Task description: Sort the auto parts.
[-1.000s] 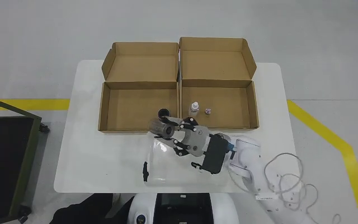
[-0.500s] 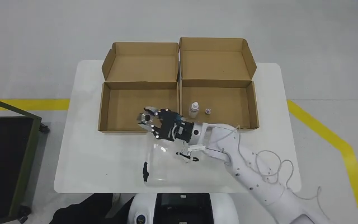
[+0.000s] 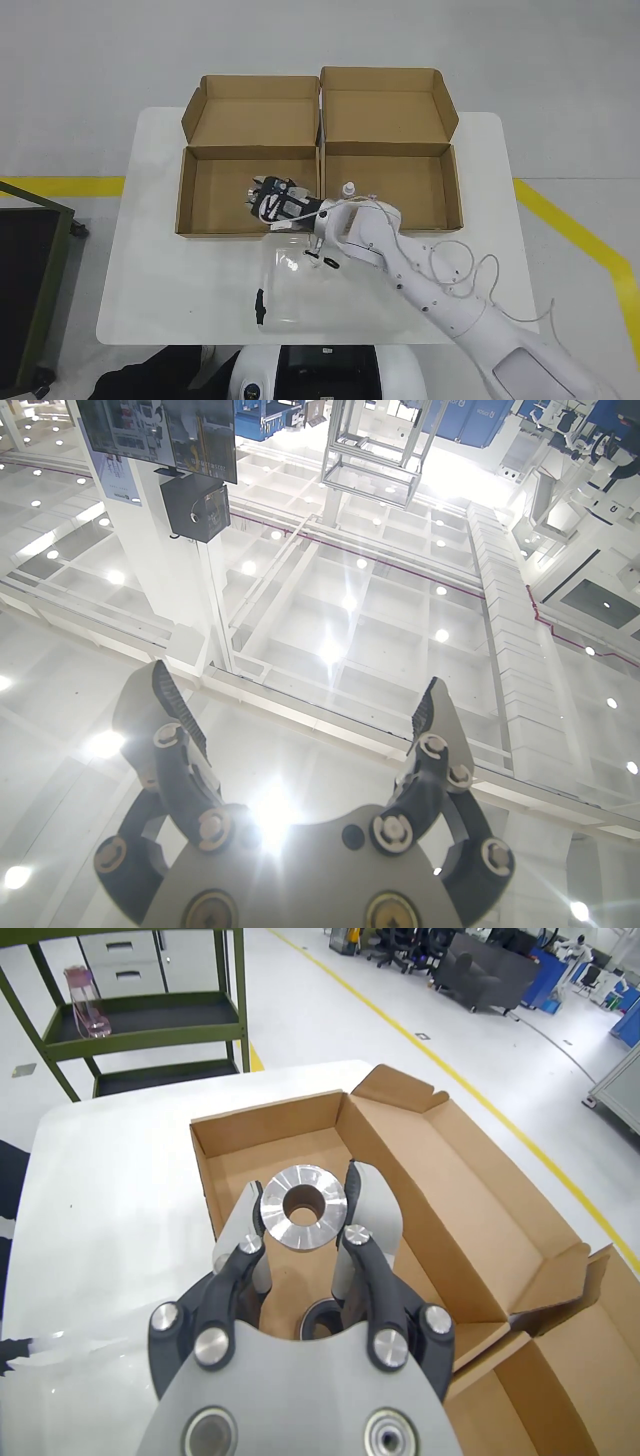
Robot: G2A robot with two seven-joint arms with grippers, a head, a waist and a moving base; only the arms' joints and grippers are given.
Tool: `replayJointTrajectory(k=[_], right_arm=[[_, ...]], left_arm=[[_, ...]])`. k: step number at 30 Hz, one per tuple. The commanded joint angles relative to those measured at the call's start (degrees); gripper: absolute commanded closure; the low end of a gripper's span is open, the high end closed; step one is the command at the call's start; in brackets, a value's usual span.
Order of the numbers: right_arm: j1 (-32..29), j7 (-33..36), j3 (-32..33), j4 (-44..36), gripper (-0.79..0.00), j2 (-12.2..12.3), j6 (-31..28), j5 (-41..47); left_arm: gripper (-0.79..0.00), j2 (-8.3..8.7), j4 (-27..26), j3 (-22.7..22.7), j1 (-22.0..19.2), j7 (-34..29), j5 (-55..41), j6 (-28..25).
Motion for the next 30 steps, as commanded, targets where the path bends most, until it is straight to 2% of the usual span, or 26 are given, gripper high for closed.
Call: replayJointTrajectory(k=[1,6,17,21,27,30], right_arm=[[1.3,2.7,-0.9,1.1,0.0,-0.6,-0.9,0.2],[4.0,6.7,-3.1,4.6,0.0,-2.1,-1.7,0.8],[7.8,9.7,-6.4,12.9,0.0,-5.5,-3.0,2.7],[8.8,10.3,-7.0,15.3,-0.099,-6.6,-3.2,3.2],[9.8,11.2,-8.1,17.7,-0.139,-8.0,-4.0,3.2],[10.1,11.5,-8.4,18.7,-0.185,-8.6,-4.6,3.3]], left_arm=[[-0.785,0.0,0.0,0.0,0.0,0.0,0.0,0.0],[-0.785,0.0,0.0,0.0,0.0,0.0,0.0,0.0],[-0.785,0.0,0.0,0.0,0.0,0.0,0.0,0.0],[-0.785,0.0,0.0,0.0,0.0,0.0,0.0,0.0],[-0.785,0.0,0.0,0.0,0.0,0.0,0.0,0.0],[-0.785,0.0,0.0,0.0,0.0,0.0,0.0,0.0]])
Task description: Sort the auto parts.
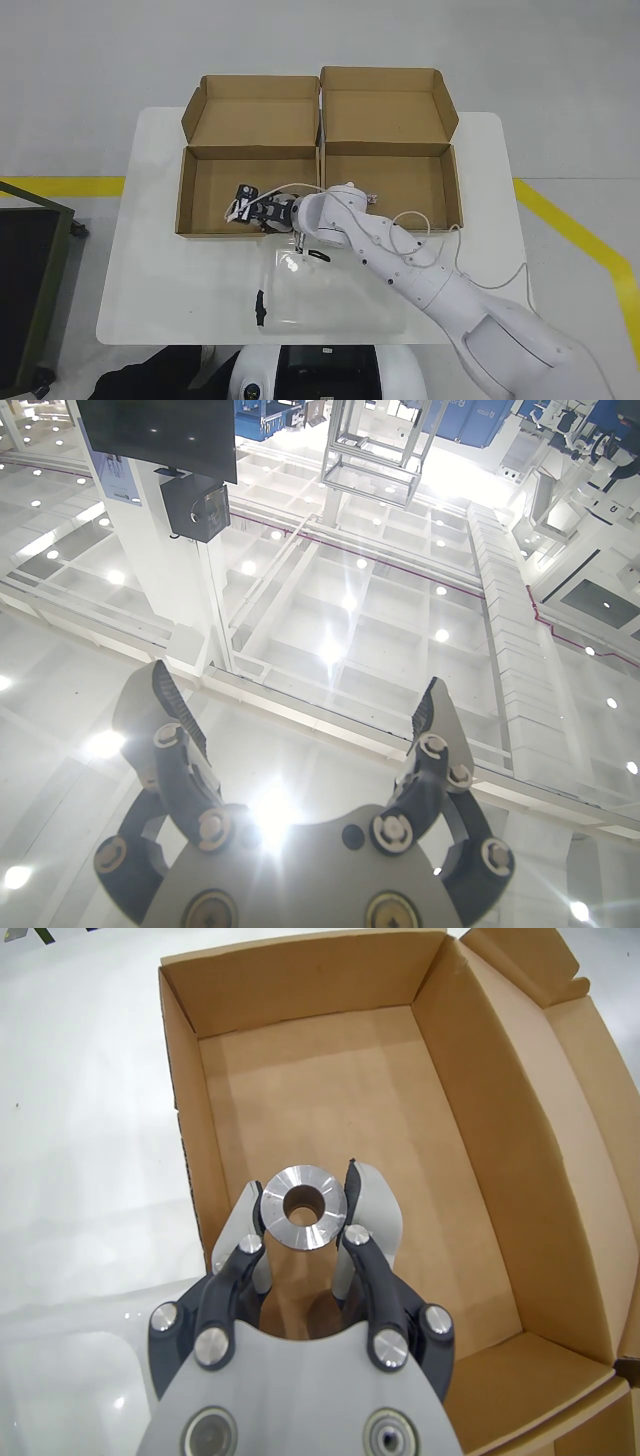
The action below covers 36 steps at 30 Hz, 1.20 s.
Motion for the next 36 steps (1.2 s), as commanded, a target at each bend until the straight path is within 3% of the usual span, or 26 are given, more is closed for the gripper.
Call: replayJointTrajectory(k=[1,7,18,24,30,33,34,35,36], right_arm=[[0.2,0.1,-0.2,0.7,-0.191,-0.4,-0.3,0.1],[0.7,-0.2,-0.3,2.5,-0.317,-1.4,-0.8,0.1],[0.8,-2.4,2.1,2.2,-0.357,-1.9,-1.6,0.0],[-1.7,-4.6,6.4,-5.0,-0.357,-0.3,-1.6,-1.0],[-9.7,-4.9,13.6,-18.9,-0.397,3.1,-2.0,-4.9],[-14.9,-5.3,18.0,-25.9,-0.557,4.9,-2.9,-7.1],[-16.6,-5.8,19.4,-28.1,-0.705,5.5,-3.2,-8.1],[-18.5,-6.5,20.8,-30.0,-0.785,6.0,-3.2,-9.1],[-20.5,-7.3,22.3,-31.9,-0.785,6.5,-3.0,-9.6]], left_arm=[[-0.785,0.0,0.0,0.0,0.0,0.0,0.0,0.0],[-0.785,0.0,0.0,0.0,0.0,0.0,0.0,0.0],[-0.785,0.0,0.0,0.0,0.0,0.0,0.0,0.0],[-0.785,0.0,0.0,0.0,0.0,0.0,0.0,0.0],[-0.785,0.0,0.0,0.0,0.0,0.0,0.0,0.0],[-0.785,0.0,0.0,0.0,0.0,0.0,0.0,0.0],[-0.785,0.0,0.0,0.0,0.0,0.0,0.0,0.0],[-0.785,0.0,0.0,0.0,0.0,0.0,0.0,0.0],[-0.785,0.0,0.0,0.0,0.0,0.0,0.0,0.0]])
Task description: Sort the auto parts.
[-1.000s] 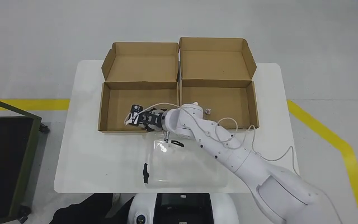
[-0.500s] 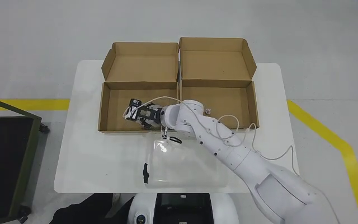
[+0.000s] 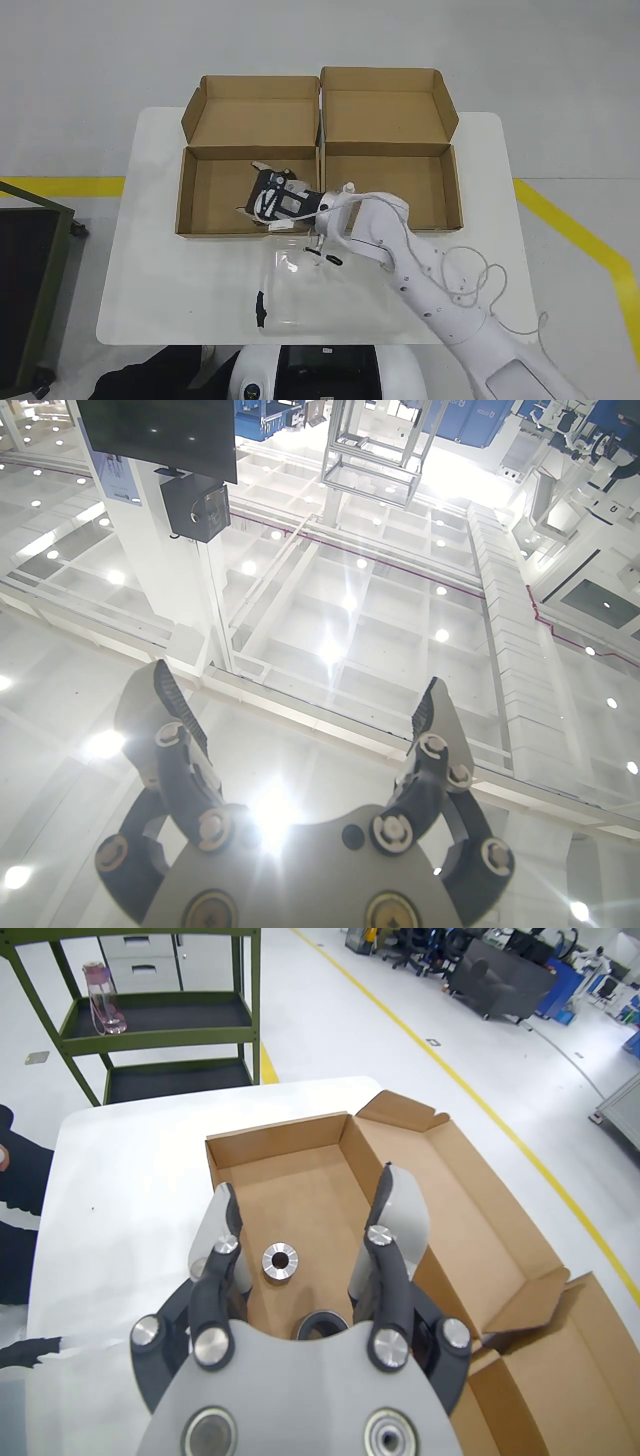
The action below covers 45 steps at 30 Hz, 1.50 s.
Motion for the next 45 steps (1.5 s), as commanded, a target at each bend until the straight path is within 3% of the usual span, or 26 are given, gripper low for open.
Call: replayJointTrajectory(k=[1,9,20,30,45], right_arm=[[-4.1,-1.5,3.1,-4.0,-0.785,1.0,0.1,-1.2],[-16.5,-9.0,15.3,-14.0,-0.785,3.9,1.2,-4.6],[-31.7,-21.6,28.7,-17.8,-0.785,6.1,6.7,-7.5],[-44.2,-27.5,40.6,-21.7,-0.785,7.6,7.9,-7.1],[-53.0,-31.5,48.1,-22.6,-0.785,8.4,8.2,-5.2]], left_arm=[[-0.785,0.0,0.0,0.0,0.0,0.0,0.0,0.0],[-0.785,0.0,0.0,0.0,0.0,0.0,0.0,0.0],[-0.785,0.0,0.0,0.0,0.0,0.0,0.0,0.0],[-0.785,0.0,0.0,0.0,0.0,0.0,0.0,0.0],[-0.785,0.0,0.0,0.0,0.0,0.0,0.0,0.0]])
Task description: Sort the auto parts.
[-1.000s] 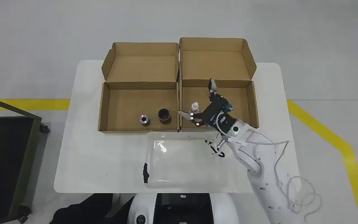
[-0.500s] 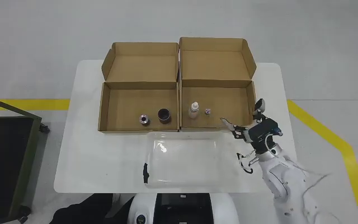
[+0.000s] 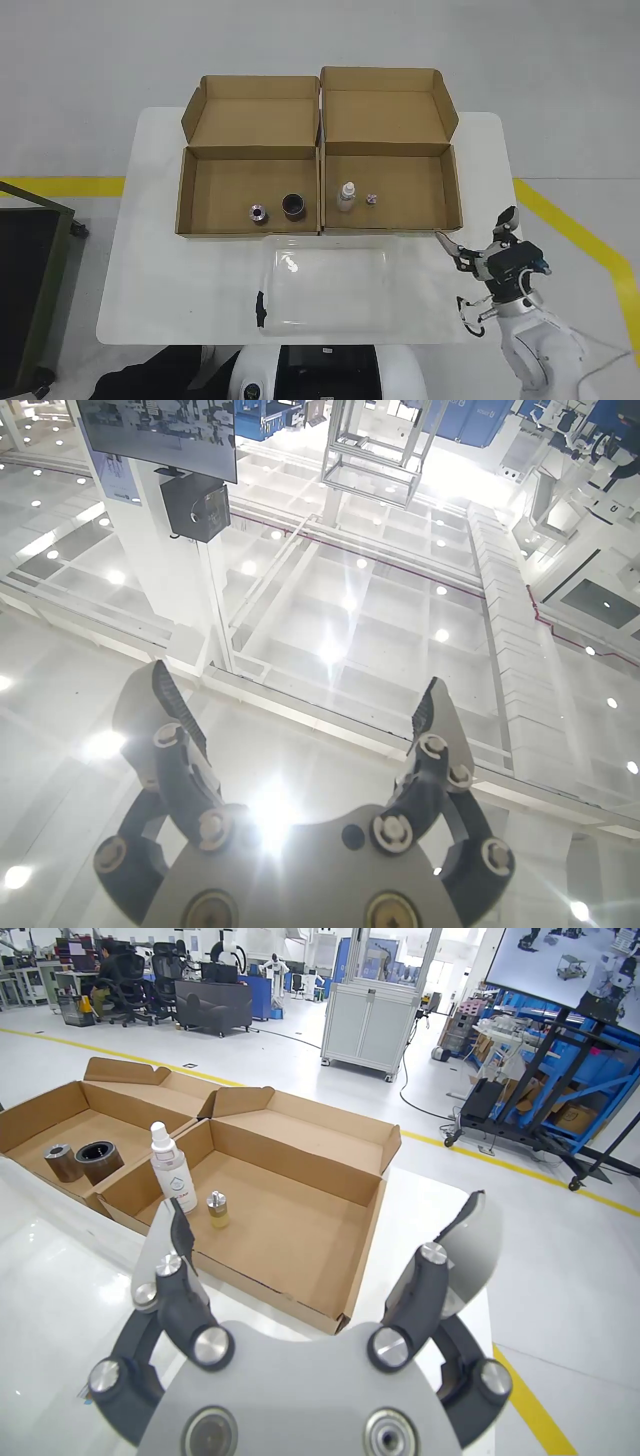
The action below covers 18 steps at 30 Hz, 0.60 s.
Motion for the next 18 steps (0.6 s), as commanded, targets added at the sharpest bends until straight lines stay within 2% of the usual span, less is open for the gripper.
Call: replayJointTrajectory(k=[1,18], right_arm=[[-0.3,-0.2,0.3,-0.1,-0.785,0.1,0.0,0.3],[-0.7,-0.5,0.5,-0.4,-0.785,0.1,0.1,0.5]], left_arm=[[-0.785,0.0,0.0,0.0,0.0,0.0,0.0,0.0],[-0.784,0.0,0.0,0.0,0.0,0.0,0.0,0.0]])
